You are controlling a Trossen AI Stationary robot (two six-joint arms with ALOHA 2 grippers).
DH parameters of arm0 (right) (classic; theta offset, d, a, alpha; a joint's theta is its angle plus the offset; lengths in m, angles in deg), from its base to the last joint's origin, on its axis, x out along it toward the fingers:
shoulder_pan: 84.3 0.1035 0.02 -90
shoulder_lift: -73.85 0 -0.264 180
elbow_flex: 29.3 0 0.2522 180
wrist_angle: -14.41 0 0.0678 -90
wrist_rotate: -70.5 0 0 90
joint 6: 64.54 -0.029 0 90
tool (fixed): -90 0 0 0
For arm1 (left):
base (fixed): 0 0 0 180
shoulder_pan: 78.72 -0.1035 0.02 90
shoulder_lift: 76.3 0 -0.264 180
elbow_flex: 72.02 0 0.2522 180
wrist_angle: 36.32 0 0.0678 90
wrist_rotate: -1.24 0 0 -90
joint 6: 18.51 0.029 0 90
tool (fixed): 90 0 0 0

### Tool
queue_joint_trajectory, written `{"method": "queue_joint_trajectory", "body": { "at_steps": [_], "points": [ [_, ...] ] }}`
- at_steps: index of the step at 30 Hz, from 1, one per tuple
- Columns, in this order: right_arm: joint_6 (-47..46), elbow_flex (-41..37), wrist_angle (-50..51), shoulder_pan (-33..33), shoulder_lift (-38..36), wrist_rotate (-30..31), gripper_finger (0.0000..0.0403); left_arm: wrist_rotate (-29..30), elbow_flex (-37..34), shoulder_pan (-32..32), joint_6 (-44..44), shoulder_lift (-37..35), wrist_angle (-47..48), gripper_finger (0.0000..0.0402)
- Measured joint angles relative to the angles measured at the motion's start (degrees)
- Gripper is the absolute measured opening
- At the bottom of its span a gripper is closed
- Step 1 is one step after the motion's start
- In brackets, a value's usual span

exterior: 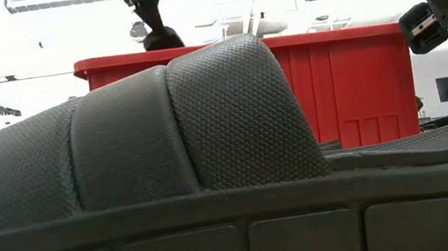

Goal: Pick and place slides into bin
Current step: Put the black slipper into the red bin

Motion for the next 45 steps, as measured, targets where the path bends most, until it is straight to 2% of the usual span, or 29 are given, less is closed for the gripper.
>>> {"method": "queue_joint_trajectory", "body": {
  "at_steps": [15,25,38,45],
  "points": [
    [0.0,0.0,0.0,0.0,0.0,0.0,0.0065,-5.6,-13.5,-5.0,2.3,0.0,-8.4,0.0009],
    [0.0,0.0,0.0,0.0,0.0,0.0,0.0065,-10.2,-20.1,-8.0,2.4,0.0,-11.9,0.0009],
    [0.0,0.0,0.0,0.0,0.0,0.0,0.0065,-14.0,-21.4,-11.9,4.6,0.0,-14.9,0.0009],
    [0.0,0.0,0.0,0.0,0.0,0.0,0.0065,-14.9,-21.4,-13.1,6.3,2.3,-14.7,0.0009]
  ]
}}
